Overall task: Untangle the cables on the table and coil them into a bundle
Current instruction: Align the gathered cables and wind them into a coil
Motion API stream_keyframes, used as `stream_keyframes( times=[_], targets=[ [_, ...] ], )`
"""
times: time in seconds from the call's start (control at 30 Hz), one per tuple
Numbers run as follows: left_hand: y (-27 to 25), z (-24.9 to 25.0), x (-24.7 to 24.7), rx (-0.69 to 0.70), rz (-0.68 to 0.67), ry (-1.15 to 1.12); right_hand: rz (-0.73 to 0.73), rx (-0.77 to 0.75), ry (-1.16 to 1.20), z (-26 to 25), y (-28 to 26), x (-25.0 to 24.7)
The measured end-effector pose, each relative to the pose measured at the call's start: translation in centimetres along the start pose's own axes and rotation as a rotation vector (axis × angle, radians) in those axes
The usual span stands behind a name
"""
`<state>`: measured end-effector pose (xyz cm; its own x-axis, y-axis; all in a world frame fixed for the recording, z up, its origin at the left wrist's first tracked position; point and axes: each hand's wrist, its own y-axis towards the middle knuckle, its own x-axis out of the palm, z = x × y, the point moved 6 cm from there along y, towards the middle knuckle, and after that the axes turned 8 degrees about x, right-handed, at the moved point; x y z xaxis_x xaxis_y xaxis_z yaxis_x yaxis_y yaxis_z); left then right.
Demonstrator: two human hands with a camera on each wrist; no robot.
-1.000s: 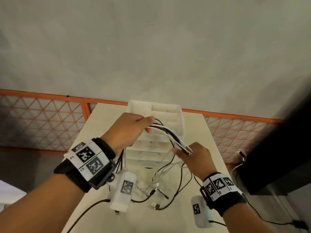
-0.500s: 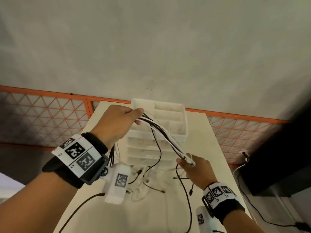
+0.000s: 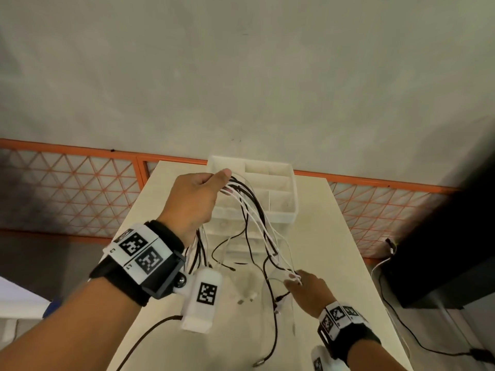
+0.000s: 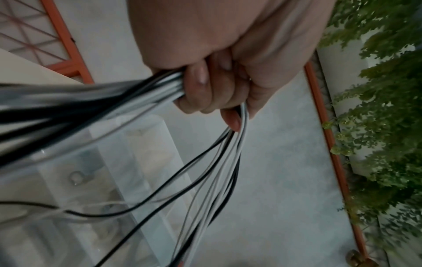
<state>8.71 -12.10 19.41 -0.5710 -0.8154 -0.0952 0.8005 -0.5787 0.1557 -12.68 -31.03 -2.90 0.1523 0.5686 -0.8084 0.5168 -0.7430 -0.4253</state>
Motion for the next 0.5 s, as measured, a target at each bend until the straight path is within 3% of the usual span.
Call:
stream_keyframes(
  times=[0.1, 0.2, 0.27, 0.37, 0.5],
  targets=[
    [0.1, -0.5, 0.1, 0.018, 0.0, 0.106, 0.152, -0.094, 0.196, -1.6, 0.1, -2.0],
    [0.3, -1.0, -0.6, 0.041, 0.049, 0.244, 0.483, -0.155, 0.35, -3.6, -1.5, -7.6],
    [0.4, -1.1, -1.0, 0.044, 0.083, 0.262, 0.627, -0.194, 0.491, -4.4, -3.4, -11.0],
    [0.4, -0.1, -1.6, 0.066, 0.135, 0.188, 0.553, -0.217, 0.541, -4.5, -4.3, -11.8],
    [0.7, 1.5, -2.1, 0.087, 0.119, 0.037, 0.232, -0.043, 0.214, -0.7, -1.0, -5.5]
  ],
)
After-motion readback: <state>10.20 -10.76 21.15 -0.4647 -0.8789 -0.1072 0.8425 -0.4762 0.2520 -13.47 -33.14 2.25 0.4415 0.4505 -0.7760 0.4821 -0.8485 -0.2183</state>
